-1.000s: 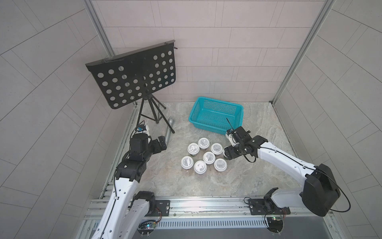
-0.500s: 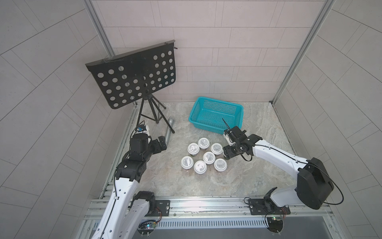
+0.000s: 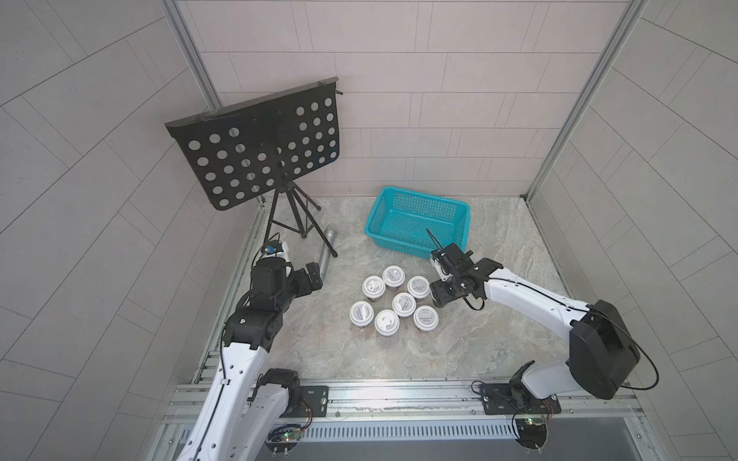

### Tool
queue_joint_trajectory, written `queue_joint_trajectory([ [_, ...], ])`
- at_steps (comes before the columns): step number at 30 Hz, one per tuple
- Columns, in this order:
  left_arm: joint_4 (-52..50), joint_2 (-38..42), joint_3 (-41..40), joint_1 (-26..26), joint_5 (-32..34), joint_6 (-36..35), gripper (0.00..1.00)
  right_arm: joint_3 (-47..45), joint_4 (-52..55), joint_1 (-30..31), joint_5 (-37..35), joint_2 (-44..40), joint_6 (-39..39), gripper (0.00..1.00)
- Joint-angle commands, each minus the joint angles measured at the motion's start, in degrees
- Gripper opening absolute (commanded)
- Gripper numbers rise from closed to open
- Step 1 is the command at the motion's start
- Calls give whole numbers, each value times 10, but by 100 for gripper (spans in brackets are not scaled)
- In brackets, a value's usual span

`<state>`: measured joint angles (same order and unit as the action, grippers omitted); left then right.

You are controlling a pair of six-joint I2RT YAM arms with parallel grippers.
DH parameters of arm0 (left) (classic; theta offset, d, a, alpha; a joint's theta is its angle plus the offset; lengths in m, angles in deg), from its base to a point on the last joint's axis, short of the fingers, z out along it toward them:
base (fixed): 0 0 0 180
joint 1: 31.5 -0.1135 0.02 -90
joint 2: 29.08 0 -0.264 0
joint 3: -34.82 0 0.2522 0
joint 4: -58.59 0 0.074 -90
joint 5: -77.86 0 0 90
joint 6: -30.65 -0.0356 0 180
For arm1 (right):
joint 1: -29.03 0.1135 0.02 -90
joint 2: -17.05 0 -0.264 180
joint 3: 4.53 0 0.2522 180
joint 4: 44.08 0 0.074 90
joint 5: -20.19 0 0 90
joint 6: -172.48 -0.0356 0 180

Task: Put the yogurt in the basket
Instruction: Pick up the yogurt from the center of the board.

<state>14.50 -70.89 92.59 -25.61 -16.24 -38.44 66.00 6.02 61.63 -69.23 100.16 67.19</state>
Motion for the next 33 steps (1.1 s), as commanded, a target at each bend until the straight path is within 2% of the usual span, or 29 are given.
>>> queue_joint_trajectory([
  [1, -1, 2, -5, -3, -2, -8, 100, 4, 9, 3, -16, 11, -4, 71],
  [22, -3, 4, -6, -3, -2, -8, 100, -18, 0, 4, -20, 30, -12, 74],
  [27, -3, 4, -6, -3, -2, -8, 100, -20, 0, 4, -22, 29, -14, 66],
  [33, -3, 4, -6, -3, -1, -8, 100, -20, 2, 4, -35, 10, -16, 65],
])
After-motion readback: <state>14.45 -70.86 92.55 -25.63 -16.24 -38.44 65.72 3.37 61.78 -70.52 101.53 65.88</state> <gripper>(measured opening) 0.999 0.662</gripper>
